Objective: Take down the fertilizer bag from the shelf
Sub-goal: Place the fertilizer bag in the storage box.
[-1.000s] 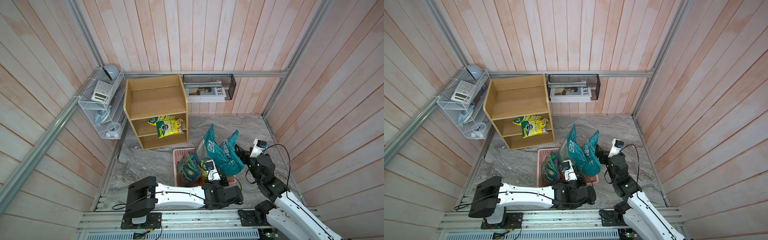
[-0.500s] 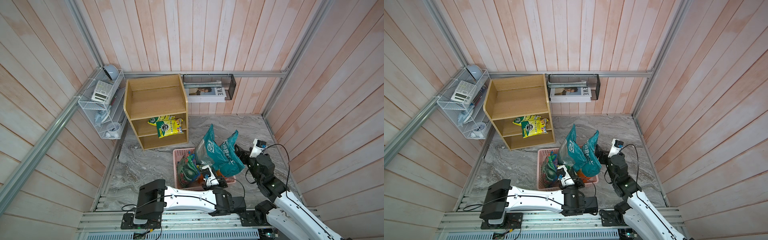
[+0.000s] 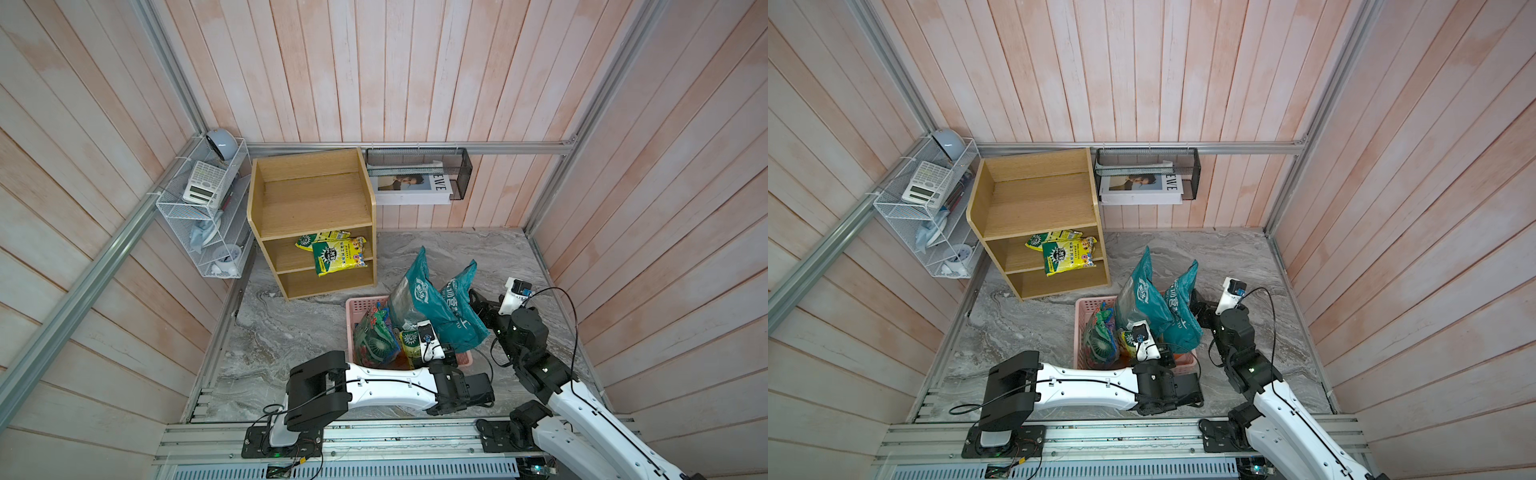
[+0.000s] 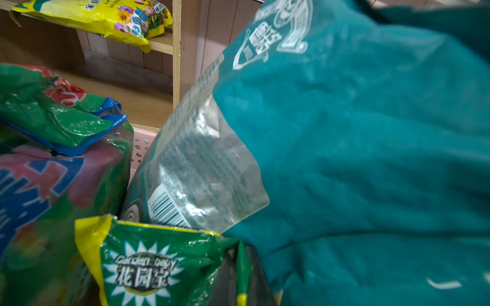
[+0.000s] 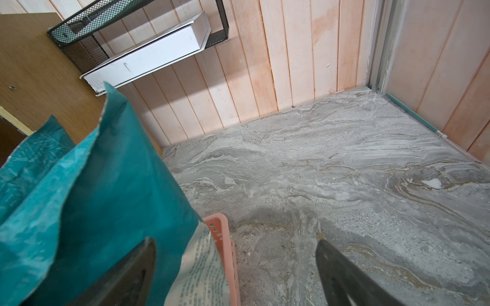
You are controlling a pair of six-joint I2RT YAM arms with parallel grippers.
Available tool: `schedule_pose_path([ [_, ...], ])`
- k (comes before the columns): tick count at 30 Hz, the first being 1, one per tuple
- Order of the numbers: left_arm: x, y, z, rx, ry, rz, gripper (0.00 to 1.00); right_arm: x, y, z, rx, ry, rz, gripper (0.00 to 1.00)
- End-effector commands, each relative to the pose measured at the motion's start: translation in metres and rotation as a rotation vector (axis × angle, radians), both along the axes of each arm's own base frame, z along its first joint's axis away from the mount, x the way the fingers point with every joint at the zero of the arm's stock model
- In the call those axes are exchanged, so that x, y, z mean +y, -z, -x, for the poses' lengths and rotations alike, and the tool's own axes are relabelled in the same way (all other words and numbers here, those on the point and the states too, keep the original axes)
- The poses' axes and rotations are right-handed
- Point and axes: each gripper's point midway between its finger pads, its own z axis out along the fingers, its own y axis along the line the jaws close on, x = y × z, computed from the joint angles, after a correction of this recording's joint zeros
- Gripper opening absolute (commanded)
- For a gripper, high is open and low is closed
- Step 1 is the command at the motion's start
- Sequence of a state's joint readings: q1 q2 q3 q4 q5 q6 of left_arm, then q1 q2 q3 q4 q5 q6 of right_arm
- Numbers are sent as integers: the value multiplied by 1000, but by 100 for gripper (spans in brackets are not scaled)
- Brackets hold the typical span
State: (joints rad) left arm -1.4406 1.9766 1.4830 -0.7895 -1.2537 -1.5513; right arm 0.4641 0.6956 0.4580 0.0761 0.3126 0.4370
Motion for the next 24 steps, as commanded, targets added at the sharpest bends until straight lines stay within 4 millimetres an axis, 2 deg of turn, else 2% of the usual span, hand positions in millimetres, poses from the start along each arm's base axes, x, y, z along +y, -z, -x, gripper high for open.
schedule_pose_path([
  [1, -6, 1, -4, 19, 1, 20, 0, 2, 1, 1, -4, -10, 8, 98],
  [6, -3, 2, -5, 12, -18, 24, 0, 3, 2, 1, -3, -12, 6, 98],
  [8, -4, -1, -4, 16, -6, 30, 13, 2, 2, 1, -3, -10, 7, 98],
  [9, -5, -4, -4, 19, 4, 35, 25, 2, 2, 0, -1, -9, 9, 98],
  [10, -7, -8, -4, 22, 20, 40, 46, 3, 3, 0, 0, -10, 8, 98],
  [11, -9, -11, -3, 27, 38, 45, 60, 3, 3, 0, 0, -10, 8, 98],
  [12, -12, -14, -3, 32, 60, 57, 69, 3, 3, 0, 0, -10, 9, 98],
  [13, -15, -19, -2, 37, 92, 60, 72, 3, 3, 0, 1, -10, 9, 98],
  [17, -17, -48, 5, 38, 171, 96, 75, 2, 3, 0, 1, -9, 9, 98],
  [24, -16, -123, 23, -39, 293, 101, 74, 3, 4, 0, 2, -8, 9, 98],
])
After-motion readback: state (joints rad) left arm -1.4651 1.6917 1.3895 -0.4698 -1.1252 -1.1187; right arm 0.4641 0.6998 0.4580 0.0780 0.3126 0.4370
